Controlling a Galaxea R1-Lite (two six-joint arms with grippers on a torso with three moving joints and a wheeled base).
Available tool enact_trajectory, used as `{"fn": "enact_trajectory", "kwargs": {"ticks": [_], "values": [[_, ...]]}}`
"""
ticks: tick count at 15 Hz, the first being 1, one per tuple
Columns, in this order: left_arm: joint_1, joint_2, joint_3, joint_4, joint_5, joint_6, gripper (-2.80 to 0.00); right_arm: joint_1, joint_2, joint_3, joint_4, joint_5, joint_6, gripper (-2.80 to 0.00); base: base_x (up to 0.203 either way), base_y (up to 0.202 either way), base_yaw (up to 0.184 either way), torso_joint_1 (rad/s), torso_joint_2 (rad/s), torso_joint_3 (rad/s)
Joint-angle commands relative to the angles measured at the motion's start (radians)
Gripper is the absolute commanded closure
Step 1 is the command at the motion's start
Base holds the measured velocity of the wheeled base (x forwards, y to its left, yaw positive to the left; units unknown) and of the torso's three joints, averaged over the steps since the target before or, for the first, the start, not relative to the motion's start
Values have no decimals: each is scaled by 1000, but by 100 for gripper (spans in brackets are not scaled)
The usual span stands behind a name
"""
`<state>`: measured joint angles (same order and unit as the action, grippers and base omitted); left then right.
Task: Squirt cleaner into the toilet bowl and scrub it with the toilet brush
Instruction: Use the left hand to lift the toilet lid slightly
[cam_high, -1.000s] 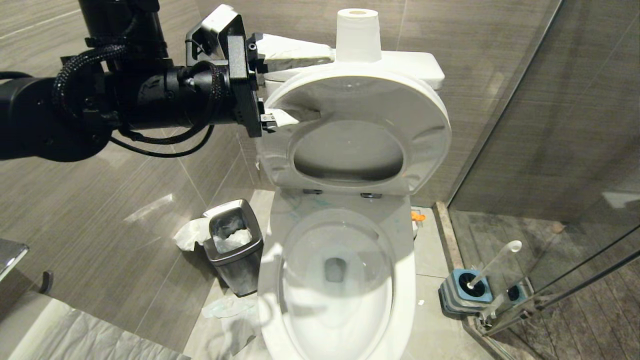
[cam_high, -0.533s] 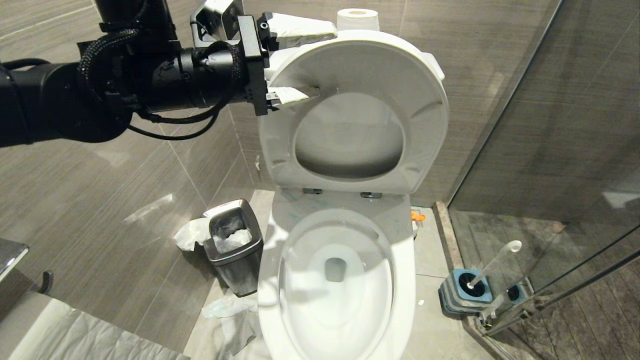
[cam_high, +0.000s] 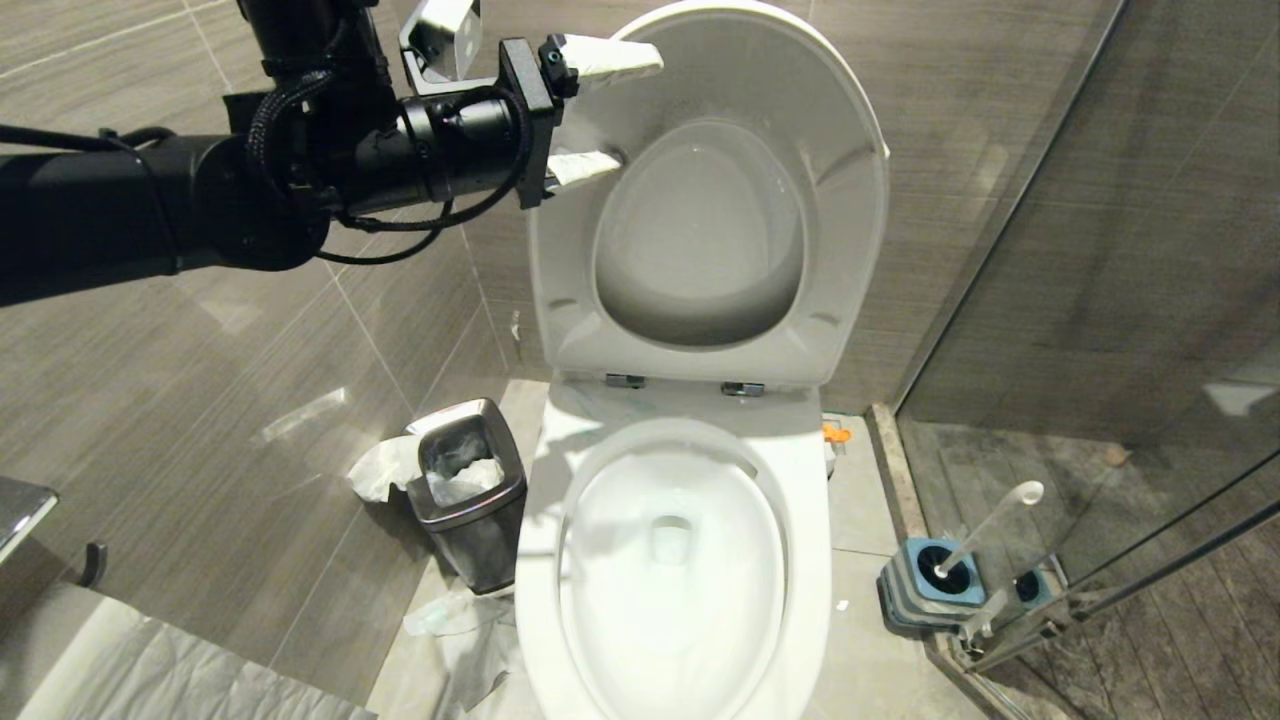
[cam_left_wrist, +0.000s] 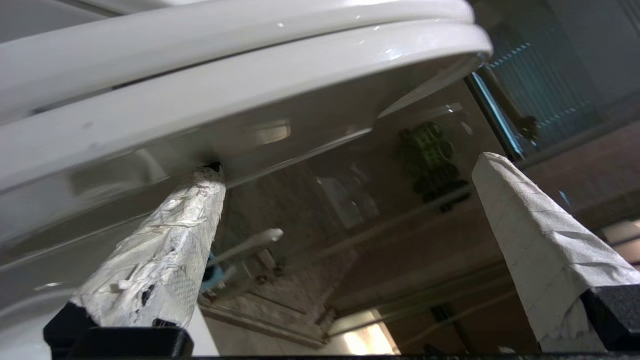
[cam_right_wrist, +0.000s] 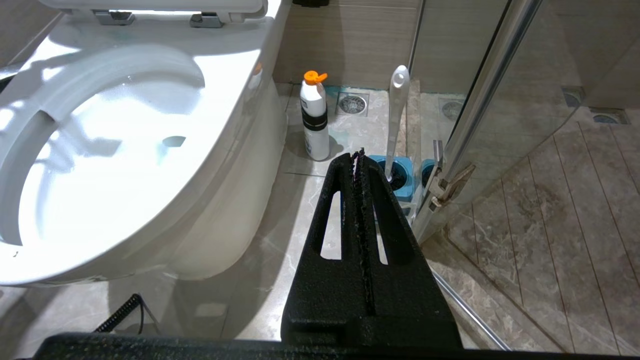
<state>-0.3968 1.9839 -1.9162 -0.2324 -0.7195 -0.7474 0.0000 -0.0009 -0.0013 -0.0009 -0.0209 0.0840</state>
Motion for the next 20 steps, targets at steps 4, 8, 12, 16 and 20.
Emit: {"fn": "enact_trajectory", "kwargs": {"ticks": [4, 8, 12, 16, 20], "values": [[33, 50, -27, 3, 69, 19, -280, 0, -1, 0, -1, -1, 0, 0, 0, 0, 0, 0, 0, 0], [55, 48, -28, 24, 131, 16, -280, 0, -1, 0, -1, -1, 0, 0, 0, 0, 0, 0, 0, 0], [44, 49, -29, 20, 213, 14, -280, 0, 1, 1, -1, -1, 0, 0, 0, 0, 0, 0, 0, 0], [38, 47, -32, 20, 213, 13, -280, 0, -1, 0, -1, -1, 0, 0, 0, 0, 0, 0, 0, 0], [22, 50, -32, 20, 216, 12, -280, 0, -1, 1, -1, -1, 0, 0, 0, 0, 0, 0, 0, 0]]}}
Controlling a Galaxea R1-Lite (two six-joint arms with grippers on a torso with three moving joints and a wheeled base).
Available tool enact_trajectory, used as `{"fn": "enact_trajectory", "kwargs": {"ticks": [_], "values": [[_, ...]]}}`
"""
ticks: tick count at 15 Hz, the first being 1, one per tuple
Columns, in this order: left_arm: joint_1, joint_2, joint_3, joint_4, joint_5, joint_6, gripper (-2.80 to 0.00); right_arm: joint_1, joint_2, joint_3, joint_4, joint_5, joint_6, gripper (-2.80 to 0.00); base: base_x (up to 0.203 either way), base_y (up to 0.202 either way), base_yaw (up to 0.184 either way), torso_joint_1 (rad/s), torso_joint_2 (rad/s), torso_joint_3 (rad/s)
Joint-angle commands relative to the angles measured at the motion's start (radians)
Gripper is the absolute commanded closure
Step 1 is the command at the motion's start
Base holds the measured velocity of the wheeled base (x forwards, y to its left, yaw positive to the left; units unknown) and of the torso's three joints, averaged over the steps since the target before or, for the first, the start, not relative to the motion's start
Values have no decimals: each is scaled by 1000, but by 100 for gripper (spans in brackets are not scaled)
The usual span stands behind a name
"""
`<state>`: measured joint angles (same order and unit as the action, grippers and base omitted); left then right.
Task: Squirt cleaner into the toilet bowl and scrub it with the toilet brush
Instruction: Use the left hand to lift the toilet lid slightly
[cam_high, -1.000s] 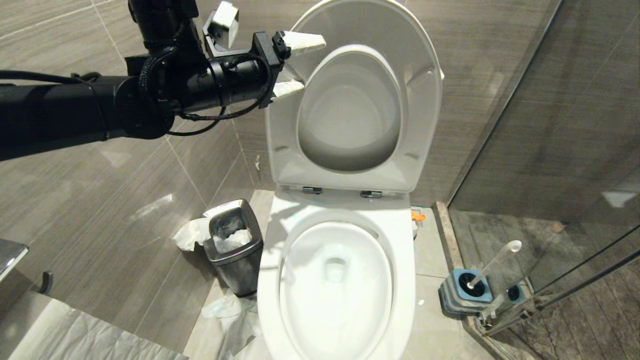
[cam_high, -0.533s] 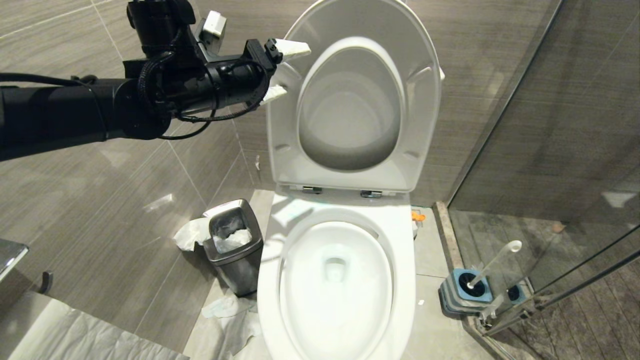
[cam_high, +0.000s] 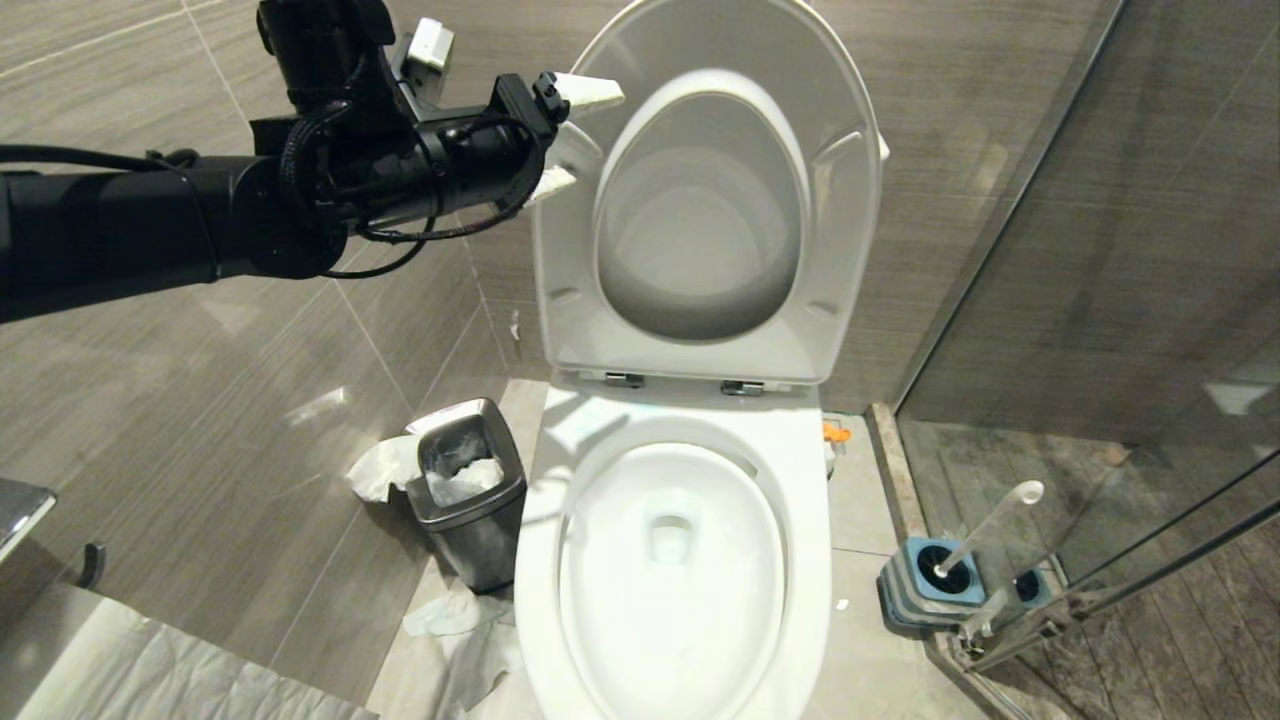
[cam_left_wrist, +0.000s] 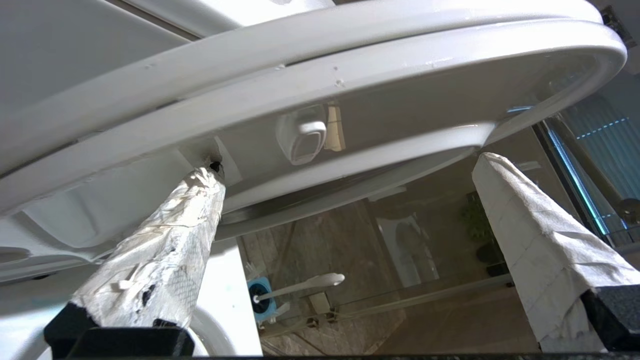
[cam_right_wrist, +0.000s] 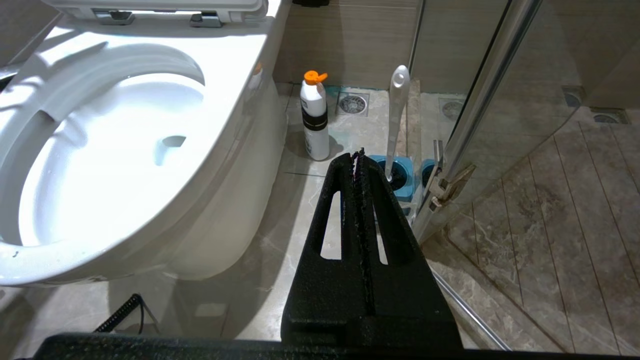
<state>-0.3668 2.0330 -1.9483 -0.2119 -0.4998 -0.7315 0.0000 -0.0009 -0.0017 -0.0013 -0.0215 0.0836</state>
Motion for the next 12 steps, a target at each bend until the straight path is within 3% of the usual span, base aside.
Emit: {"fn": "enact_trajectory", "kwargs": {"ticks": [1, 4, 7, 12], "values": [[-10, 5, 0, 3, -3, 1, -280, 0, -1, 0, 0, 0, 1, 0, 0, 0, 0, 0, 0, 0], [-9, 30, 0, 2, 3, 18, -280, 0, -1, 0, 0, 0, 1, 0, 0, 0, 0, 0, 0, 0], [-6, 52, -2, -16, 28, 95, -280, 0, -1, 0, 0, 0, 1, 0, 0, 0, 0, 0, 0, 0], [-2, 77, -8, -114, 119, 104, -280, 0, -1, 0, 0, 0, 1, 0, 0, 0, 0, 0, 0, 0]]}}
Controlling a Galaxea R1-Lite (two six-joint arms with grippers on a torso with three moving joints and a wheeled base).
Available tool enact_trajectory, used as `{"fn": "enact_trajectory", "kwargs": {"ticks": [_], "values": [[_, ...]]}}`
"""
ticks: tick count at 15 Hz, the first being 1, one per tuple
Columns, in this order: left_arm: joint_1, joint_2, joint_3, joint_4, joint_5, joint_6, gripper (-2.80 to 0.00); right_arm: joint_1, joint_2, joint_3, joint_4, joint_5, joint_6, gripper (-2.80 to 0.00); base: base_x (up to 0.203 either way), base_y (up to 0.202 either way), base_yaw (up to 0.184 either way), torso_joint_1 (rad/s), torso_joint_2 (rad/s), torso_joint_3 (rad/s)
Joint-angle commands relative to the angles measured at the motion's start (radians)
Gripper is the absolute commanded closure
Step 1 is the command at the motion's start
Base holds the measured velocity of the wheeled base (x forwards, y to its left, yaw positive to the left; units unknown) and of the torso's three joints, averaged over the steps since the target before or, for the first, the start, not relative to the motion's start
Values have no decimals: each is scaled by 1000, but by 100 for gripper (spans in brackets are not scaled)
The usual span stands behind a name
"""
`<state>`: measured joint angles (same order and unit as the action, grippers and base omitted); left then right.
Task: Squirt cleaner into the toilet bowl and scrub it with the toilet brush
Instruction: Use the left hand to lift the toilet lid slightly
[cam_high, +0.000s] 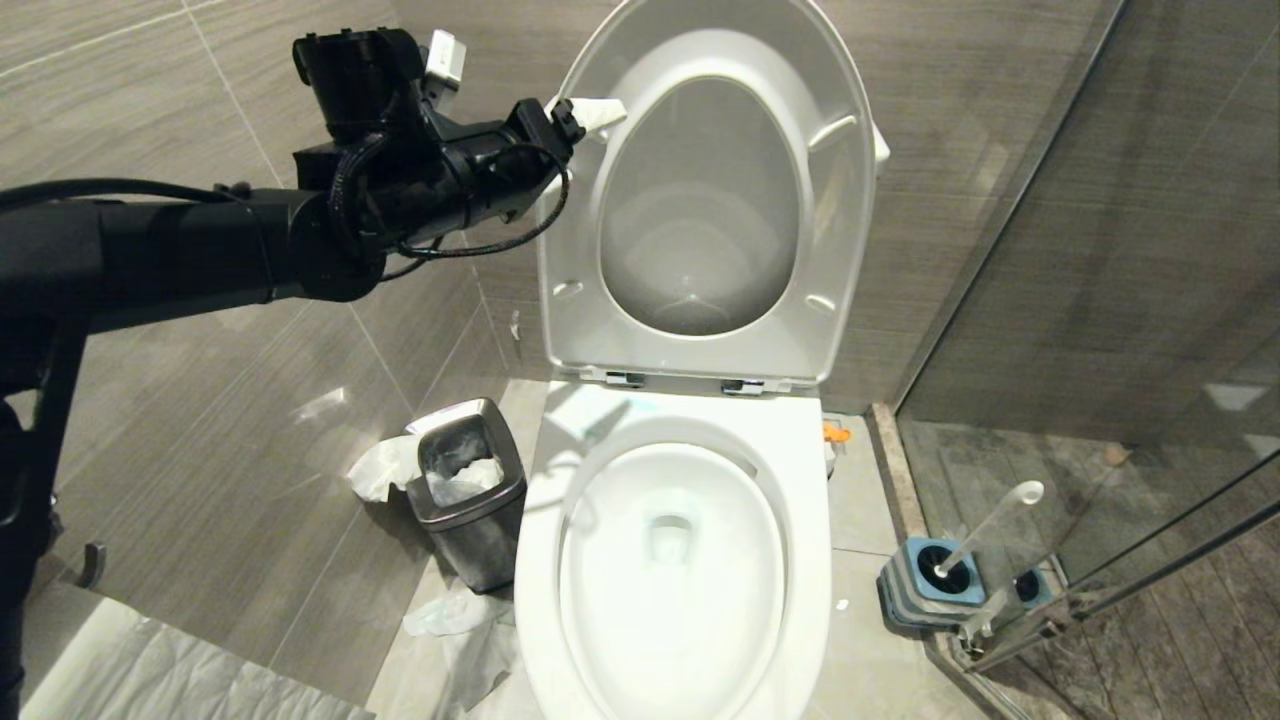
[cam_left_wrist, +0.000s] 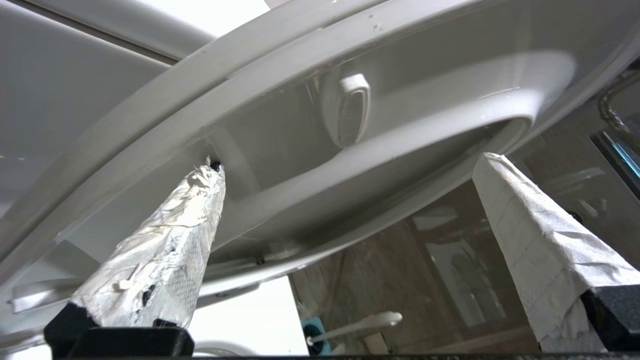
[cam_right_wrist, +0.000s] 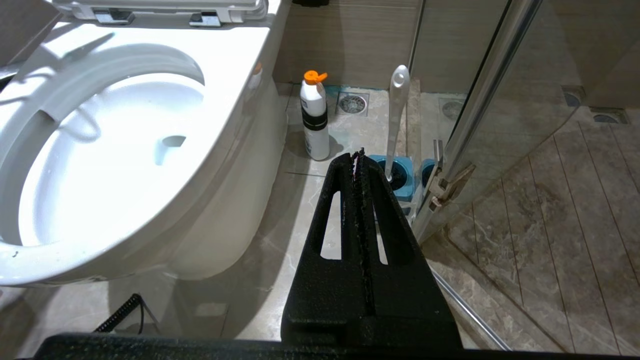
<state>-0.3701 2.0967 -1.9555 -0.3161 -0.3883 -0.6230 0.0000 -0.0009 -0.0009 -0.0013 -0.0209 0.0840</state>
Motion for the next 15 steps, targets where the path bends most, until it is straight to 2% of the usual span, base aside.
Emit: {"fn": "enact_trajectory", "kwargs": {"ticks": [1, 4, 12, 15], "values": [[4, 22, 0, -33, 21, -4, -280, 0, -1, -1, 0, -1, 0, 0, 0, 0, 0, 0, 0, 0], [5, 48, 0, -69, 51, -14, -280, 0, 1, -1, 0, -1, 0, 0, 0, 0, 0, 0, 0, 0], [-9, 125, 0, -190, 54, -16, -280, 0, -1, 0, 0, -1, 0, 0, 0, 0, 0, 0, 0, 0], [-9, 144, -2, -212, 82, -15, -280, 0, 0, -1, 0, -1, 0, 0, 0, 0, 0, 0, 0, 0]]}}
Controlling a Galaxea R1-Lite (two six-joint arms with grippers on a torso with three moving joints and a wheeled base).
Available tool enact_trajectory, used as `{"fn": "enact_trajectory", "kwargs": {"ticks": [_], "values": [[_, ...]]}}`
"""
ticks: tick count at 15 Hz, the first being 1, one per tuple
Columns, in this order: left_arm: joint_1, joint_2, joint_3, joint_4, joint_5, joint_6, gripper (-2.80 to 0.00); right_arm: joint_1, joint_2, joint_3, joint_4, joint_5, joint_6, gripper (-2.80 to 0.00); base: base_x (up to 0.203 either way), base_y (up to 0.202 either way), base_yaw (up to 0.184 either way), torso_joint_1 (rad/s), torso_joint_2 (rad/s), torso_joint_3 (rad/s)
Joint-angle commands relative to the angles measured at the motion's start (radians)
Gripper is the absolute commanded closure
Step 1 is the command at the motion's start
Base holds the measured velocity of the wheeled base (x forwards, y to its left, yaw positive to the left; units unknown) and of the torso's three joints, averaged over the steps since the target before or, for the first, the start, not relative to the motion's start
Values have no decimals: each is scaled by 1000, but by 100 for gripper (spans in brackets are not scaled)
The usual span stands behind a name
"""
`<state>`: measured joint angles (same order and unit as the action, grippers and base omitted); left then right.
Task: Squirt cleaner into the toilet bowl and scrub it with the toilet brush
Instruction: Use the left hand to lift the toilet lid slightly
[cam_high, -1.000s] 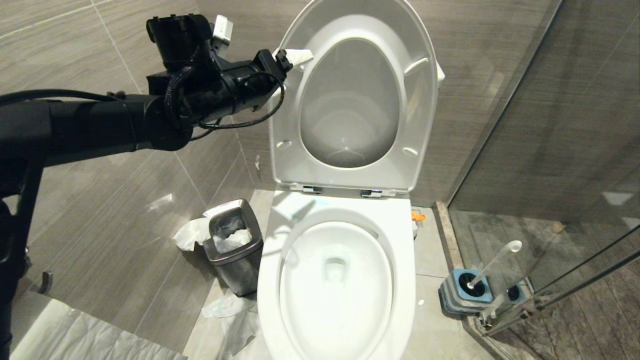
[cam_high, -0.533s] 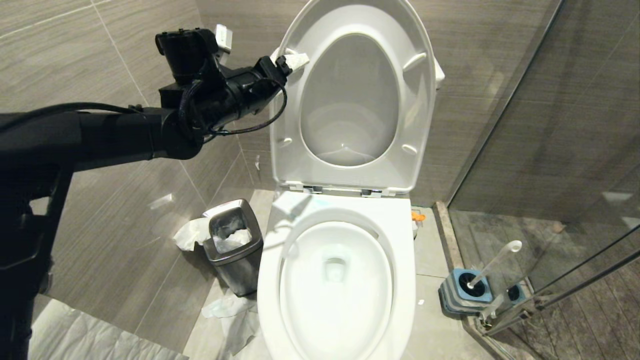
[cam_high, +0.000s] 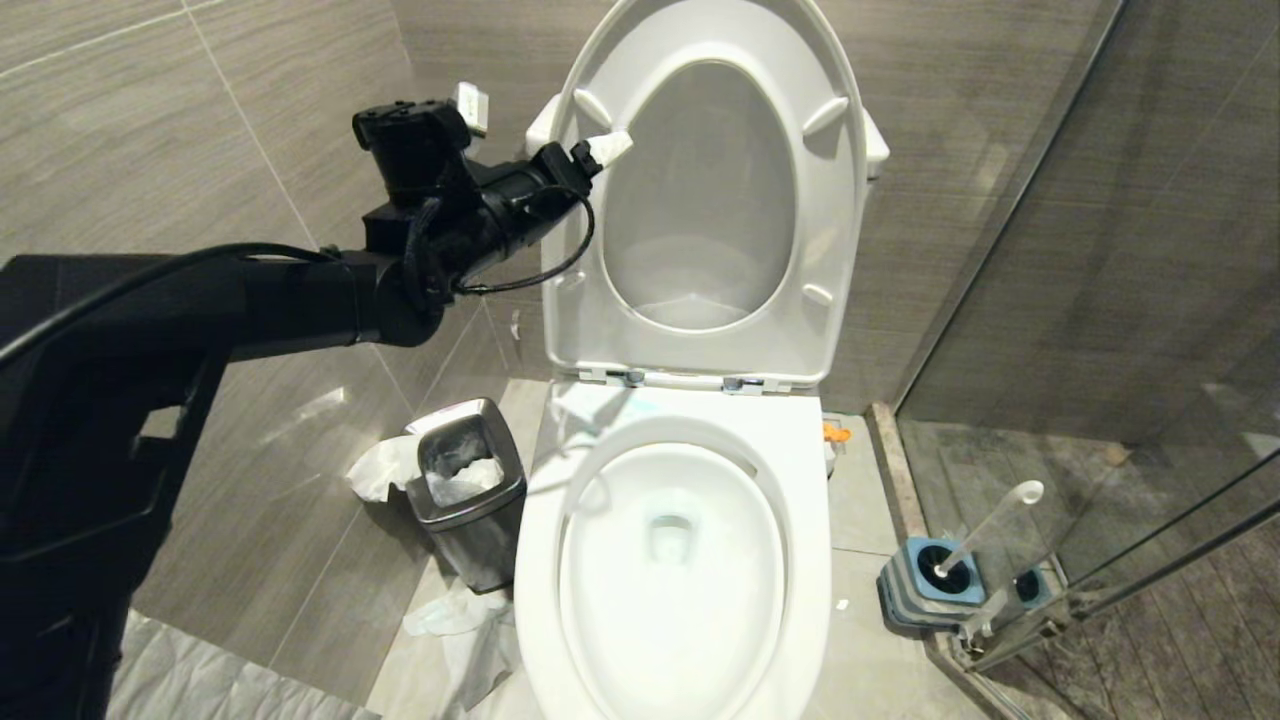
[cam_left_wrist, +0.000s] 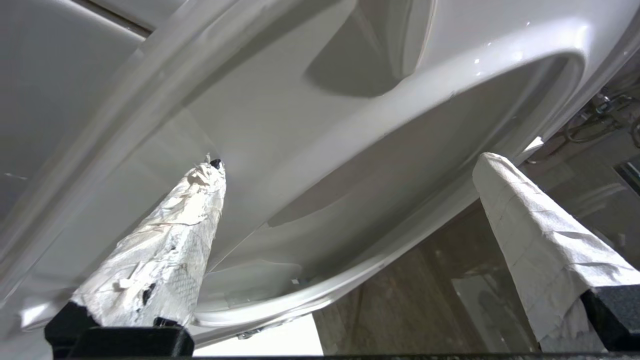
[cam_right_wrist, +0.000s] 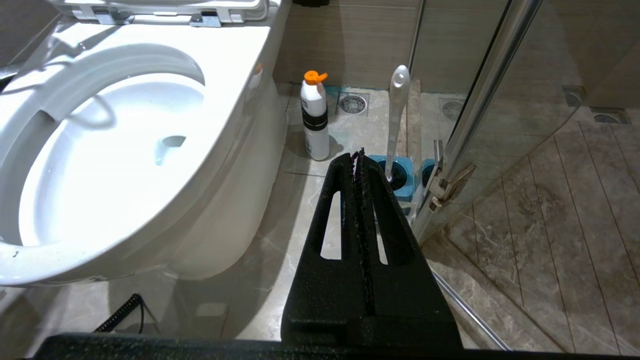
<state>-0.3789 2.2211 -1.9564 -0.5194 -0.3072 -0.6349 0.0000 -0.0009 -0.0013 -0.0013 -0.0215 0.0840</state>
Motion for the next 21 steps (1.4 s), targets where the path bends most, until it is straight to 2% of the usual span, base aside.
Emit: {"fn": "enact_trajectory", "kwargs": {"ticks": [1, 12, 17, 21], "values": [[0, 29, -1, -19, 8, -3, -280, 0, -1, 1, 0, 0, 0, 0, 0, 0, 0, 0, 0, 0], [-1, 98, -1, -113, 23, 4, -280, 0, -1, 0, 0, 0, 0, 0, 0, 0, 0, 0, 0, 0], [-2, 23, 2, -96, 21, -3, -280, 0, 1, 0, 0, 0, 0, 0, 0, 0, 0, 0, 0, 0], [-2, -60, 2, -24, 19, -3, -280, 0, 0, 0, 0, 0, 0, 0, 0, 0, 0, 0, 0, 0]]}}
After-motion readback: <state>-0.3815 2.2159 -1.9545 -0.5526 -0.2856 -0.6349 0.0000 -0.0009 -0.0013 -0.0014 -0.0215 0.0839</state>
